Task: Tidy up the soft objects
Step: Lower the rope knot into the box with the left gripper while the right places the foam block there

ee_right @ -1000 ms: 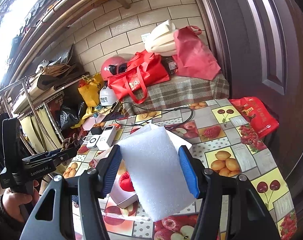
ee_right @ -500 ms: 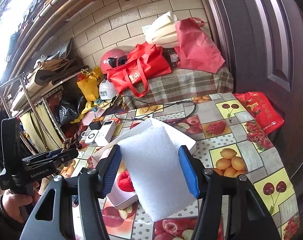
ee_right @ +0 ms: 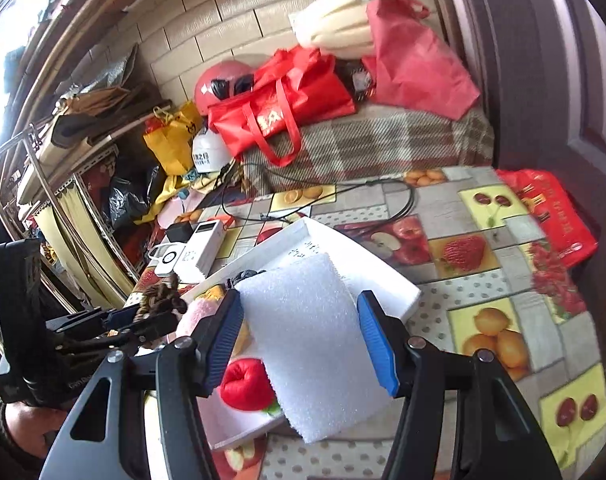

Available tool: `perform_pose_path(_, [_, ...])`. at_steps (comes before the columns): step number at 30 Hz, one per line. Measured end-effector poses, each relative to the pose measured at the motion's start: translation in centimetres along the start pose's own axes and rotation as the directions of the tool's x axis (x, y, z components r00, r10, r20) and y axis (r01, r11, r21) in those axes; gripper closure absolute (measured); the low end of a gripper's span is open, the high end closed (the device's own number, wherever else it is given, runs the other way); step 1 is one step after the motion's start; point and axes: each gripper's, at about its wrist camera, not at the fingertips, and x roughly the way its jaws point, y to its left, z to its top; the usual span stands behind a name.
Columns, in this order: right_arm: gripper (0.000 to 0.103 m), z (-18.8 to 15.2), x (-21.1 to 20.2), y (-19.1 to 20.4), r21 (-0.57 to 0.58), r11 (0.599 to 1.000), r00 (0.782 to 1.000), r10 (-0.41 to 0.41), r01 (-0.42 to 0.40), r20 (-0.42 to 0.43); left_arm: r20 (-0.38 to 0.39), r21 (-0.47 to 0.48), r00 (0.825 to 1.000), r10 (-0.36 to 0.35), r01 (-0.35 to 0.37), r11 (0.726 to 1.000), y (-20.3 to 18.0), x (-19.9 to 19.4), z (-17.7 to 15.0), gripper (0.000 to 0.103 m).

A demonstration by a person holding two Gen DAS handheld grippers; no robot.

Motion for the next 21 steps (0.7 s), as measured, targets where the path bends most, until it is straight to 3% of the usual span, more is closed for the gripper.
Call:
perform_pose_path(7, [0.044,0.8,7.2,-0.8,0.079,0.997,0.996,0.033,-0.026,-0.086,-0.073,-0.065,0.997,0.0,-0.005,0.998,2.4,5.8,0.5,0.067])
perform_pose_path(10, [0.044,0.7,9.5,-0.9,0.096,0.995,0.993,0.03,-0.019,-0.111,-0.083,-0.096,0.996,0.03,-0.038,0.995,3.9,6.8,0.4,0.059])
perform_pose_path(12, [0.042,0.7,10.8,-1.0,0.111,0.994,0.993,0.022,-0.009,-0.115,-0.08,-0.103,0.996,0.046,-0.054,0.993,4.6,7.1,0.4,0.05])
perform_pose_path(14, [0.042,0.8,11.8,-1.1,0.124,0.992,0.994,0.019,-0.005,-0.11,-0.078,-0.089,0.993,0.093,-0.1,0.991,4.9,7.5,0.5,0.012])
perform_pose_path(15, [0.042,0.8,12.1,-1.0,0.126,0.992,0.994,0.016,-0.002,-0.106,-0.073,-0.081,0.99,0.122,-0.128,0.988,5.0,7.6,0.4,0.004])
perform_pose_path(16, [0.033,0.8,12.4,-0.9,0.125,0.992,0.995,0.008,0.005,-0.103,-0.067,-0.079,0.987,0.146,-0.151,0.985,5.1,7.6,0.4,0.0])
perform_pose_path(17, [0.014,0.7,12.6,-0.8,0.116,0.993,0.994,-0.005,0.017,-0.106,-0.064,-0.08,0.985,0.162,-0.167,0.983,5.3,7.7,0.3,0.0])
perform_pose_path(19, [0.0,0.4,12.7,-0.8,0.11,0.994,0.995,-0.012,0.023,-0.1,-0.073,-0.09,0.983,0.167,-0.174,0.981,5.7,7.8,0.1,0.0])
perform_pose_path(21, [0.0,0.1,12.5,-0.7,0.105,0.994,0.995,-0.012,0.022,-0.097,-0.078,-0.092,0.981,0.18,-0.186,0.978,5.8,7.8,-0.1,0.0])
